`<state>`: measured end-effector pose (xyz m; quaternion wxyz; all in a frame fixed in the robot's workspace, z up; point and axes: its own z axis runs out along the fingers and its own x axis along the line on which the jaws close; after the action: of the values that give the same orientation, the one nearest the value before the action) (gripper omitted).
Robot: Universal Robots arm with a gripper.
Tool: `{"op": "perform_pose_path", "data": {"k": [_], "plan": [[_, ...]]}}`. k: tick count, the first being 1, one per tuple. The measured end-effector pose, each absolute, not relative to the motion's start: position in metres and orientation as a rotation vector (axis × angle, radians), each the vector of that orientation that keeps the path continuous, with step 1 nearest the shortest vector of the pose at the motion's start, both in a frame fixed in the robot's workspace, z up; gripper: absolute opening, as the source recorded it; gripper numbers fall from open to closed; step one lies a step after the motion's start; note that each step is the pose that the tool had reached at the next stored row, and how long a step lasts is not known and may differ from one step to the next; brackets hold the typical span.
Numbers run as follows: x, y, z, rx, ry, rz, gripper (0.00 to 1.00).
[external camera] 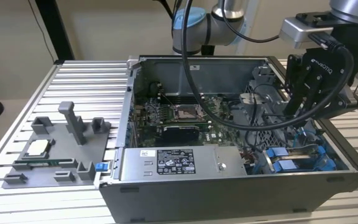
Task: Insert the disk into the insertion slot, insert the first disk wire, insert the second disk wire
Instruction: 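Insert the first disk wire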
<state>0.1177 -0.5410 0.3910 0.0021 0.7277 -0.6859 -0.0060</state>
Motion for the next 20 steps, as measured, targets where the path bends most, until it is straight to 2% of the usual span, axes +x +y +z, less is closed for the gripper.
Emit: {"op": "perform_pose_path", "data": {"k": [9,10,20], "plan": [[0.1156,-0.5410,0.3883,2.290,-2.158,-0.005,1.00],[0.1156,-0.5410,0.3881,2.291,-2.159,-0.005,0.00],[0.1154,-0.5409,0.3871,2.305,-2.174,-0.027,0.00]]}}
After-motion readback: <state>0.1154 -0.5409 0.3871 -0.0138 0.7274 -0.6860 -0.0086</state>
